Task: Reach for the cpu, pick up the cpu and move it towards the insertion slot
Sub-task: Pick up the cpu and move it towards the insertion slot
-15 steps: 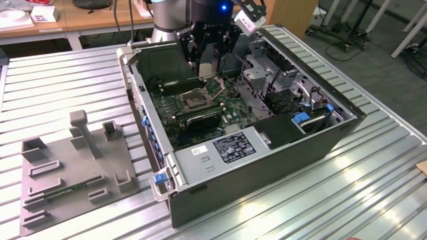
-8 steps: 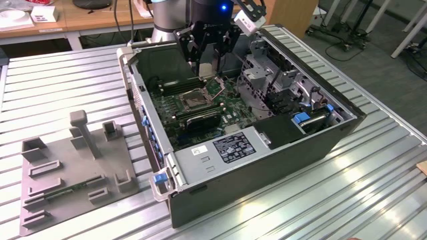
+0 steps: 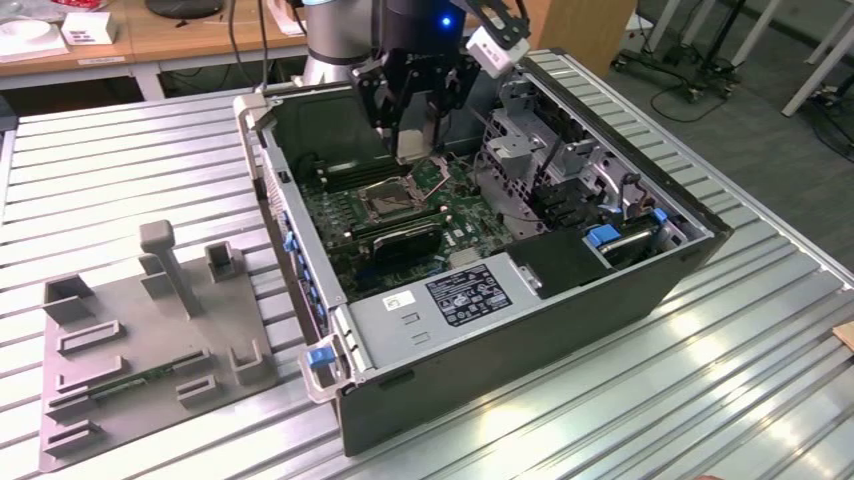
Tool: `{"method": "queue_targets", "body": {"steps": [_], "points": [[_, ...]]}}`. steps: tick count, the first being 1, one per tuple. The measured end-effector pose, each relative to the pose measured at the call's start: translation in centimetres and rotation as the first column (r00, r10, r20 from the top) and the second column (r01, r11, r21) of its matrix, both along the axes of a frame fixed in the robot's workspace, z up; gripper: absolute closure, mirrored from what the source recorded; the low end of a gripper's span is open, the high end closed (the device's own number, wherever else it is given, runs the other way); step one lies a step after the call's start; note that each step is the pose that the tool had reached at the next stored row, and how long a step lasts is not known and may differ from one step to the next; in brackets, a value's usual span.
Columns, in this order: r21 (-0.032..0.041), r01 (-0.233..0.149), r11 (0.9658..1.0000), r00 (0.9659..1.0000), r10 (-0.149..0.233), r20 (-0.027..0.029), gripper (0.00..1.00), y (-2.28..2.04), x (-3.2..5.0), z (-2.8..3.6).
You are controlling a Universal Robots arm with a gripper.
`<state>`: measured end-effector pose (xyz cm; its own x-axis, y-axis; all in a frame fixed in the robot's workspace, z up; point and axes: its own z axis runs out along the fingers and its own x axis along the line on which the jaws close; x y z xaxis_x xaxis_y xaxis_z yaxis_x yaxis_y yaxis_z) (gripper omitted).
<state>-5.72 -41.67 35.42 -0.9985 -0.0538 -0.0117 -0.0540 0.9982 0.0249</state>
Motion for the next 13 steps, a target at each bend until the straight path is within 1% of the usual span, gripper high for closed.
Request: {"method": "queue_targets", "body": {"steps": [3, 6, 7, 10, 13], "points": [[0.0002, 0.0, 1.0, 1.0, 0.0, 0.0001, 0.46, 0.3, -0.06, -0.37], [0.0001, 0.0, 1.0, 1.0, 0.0, 0.0001, 0.46, 0.92, -0.1, -0.63], [0.0002, 0.0, 1.0, 1.0, 0.0, 0.0001, 0.46, 1.17, -0.11, -0.71], [0.0001, 0.0, 1.0, 1.0, 0.0, 0.0, 0.46, 2.11, -0.12, -0.89], [0.0001, 0.0, 1.0, 1.0, 0.0, 0.0, 0.46, 3.22, -0.12, -1.06]]}}
